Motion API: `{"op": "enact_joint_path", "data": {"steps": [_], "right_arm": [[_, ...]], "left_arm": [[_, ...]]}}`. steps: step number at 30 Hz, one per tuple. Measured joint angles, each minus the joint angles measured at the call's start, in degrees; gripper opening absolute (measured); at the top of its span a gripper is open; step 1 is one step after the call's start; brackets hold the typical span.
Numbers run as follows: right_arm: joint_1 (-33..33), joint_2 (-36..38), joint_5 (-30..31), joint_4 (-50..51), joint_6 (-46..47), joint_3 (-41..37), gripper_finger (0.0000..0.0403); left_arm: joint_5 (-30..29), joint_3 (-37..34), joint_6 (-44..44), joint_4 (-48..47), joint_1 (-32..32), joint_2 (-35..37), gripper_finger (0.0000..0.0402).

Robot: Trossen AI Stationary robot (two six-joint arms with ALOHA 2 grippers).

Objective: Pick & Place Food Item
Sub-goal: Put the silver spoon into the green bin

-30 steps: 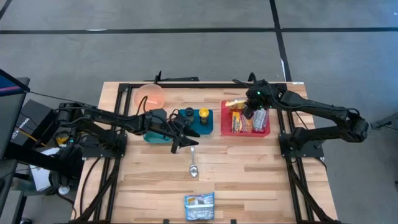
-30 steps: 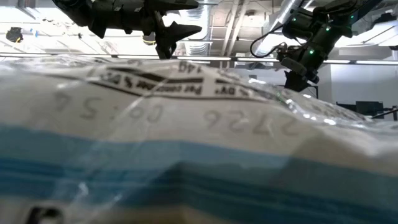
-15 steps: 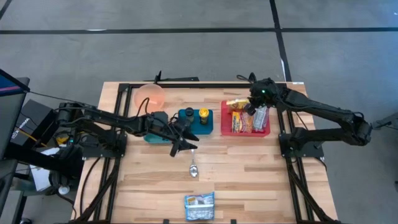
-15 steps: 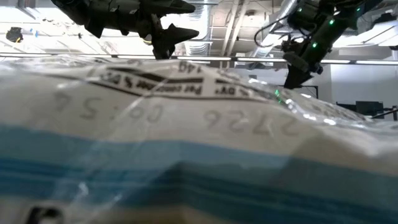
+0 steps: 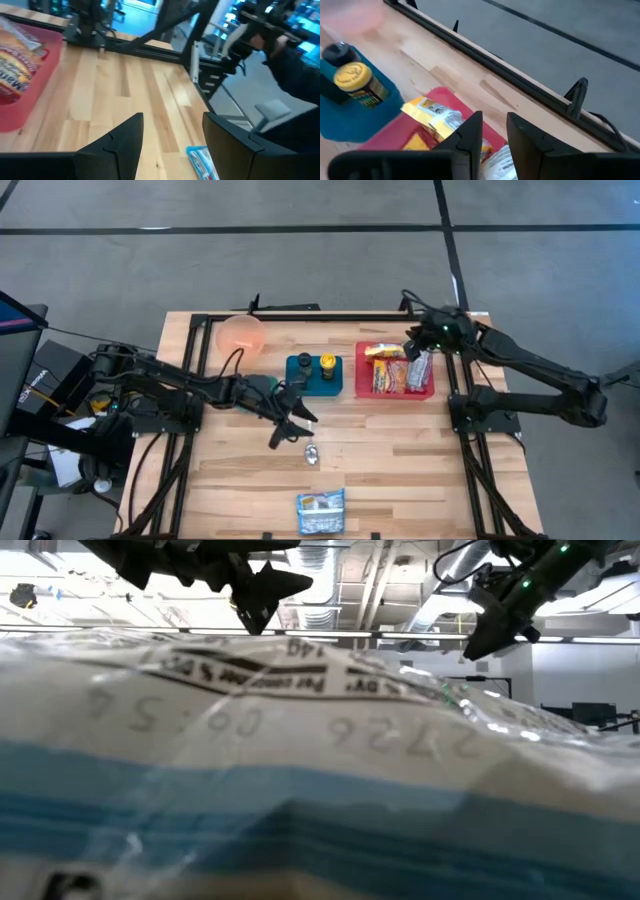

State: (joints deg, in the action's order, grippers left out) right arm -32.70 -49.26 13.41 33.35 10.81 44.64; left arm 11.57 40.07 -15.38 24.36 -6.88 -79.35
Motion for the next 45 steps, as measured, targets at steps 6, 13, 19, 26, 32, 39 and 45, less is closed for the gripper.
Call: {"op": "enact_joint_path", "data": {"steps": [6,13,19,26,32,39,45], "right_arm": [[2.16,1.34,-0.03,1.24,4.07,0.0,0.0083],[4.51,1.25,-0.05,1.82,4.28,0.0,0.0083],[4.93,1.25,-0.05,1.81,4.3,0.0,0.0083],[4.93,1.23,-0.03,1.28,4.44,0.0,0.0083],[4.93,1.23,-0.03,0.48,4.41,0.0,0.0083],[4.93,1.21,-0.03,0.48,4.34,0.0,0.0083],[4.93,1.21,-0.03,0.68,4.26,0.0,0.0083]], "left_arm": [[-10.7,0.0,-8.59,-1.53,-3.23,0.0,0.0199],[-17.87,0.0,-21.17,-10.42,-5.2,0.0,0.0199],[-20.73,0.01,-22.32,-11.93,-6.01,0.0,0.0199],[-23.73,2.25,-19.38,-12.13,-7.2,0.0,0.0199],[-27.83,5.54,-19.24,-17.35,-7.45,0.0,0.0199],[-29.17,10.77,-19.17,-23.03,-7.45,-3.48,0.0199],[-29.2,15.66,-21.4,-30.4,-7.43,-8.25,0.0199]]}}
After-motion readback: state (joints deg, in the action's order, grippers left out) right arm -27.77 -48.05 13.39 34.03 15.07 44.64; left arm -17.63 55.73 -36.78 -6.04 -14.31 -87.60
